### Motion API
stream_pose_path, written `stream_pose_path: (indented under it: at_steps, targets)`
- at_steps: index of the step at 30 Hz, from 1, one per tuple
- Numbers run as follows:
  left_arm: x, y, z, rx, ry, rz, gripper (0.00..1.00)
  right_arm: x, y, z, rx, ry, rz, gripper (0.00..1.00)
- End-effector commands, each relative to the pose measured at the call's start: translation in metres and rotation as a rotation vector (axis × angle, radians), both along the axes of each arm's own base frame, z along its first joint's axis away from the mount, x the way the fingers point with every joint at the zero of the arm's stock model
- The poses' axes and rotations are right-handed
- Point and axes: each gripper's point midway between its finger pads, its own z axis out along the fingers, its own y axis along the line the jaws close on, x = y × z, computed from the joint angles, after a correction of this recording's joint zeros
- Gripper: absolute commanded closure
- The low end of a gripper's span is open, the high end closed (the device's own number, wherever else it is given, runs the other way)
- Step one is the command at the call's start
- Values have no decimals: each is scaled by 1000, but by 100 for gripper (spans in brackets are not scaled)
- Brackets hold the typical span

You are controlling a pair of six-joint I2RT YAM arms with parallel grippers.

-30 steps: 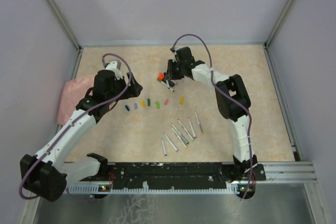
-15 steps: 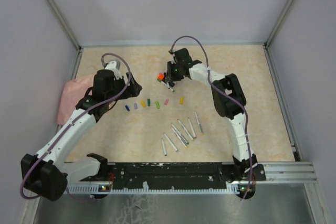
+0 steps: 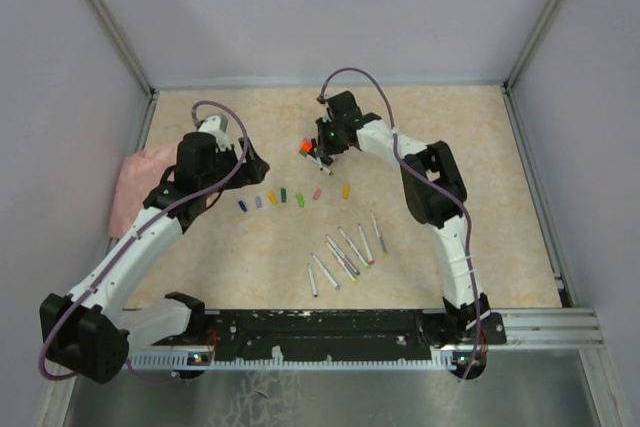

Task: Open the pen caps
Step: Pick up the pen from the center of the board.

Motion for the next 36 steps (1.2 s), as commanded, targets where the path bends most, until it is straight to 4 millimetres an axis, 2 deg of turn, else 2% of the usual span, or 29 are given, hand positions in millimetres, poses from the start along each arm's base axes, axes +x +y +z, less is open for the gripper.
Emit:
stream_pose_path:
  at_steps: [1, 10, 16, 29, 32, 36]
  targets:
    - [-2, 0, 0, -4, -2, -11, 11, 7, 6, 8, -36, -56, 29, 94]
    - [-5, 1, 1, -13, -4, -11, 12, -3, 11, 12, -24, -55, 66, 96]
    - [-8, 0, 1, -22, -2, -14, 12, -14, 15, 6, -20, -29, 93, 95]
    - [-11, 1, 3, -26, -5, -17, 12, -28, 22, 0, -32, -4, 130, 87]
    - [-12, 1, 3, -25, -4, -19, 12, -29, 20, 1, -40, -7, 130, 85]
    - [-12, 1, 3, -25, -4, -17, 12, -32, 20, 15, -26, -38, 149, 83]
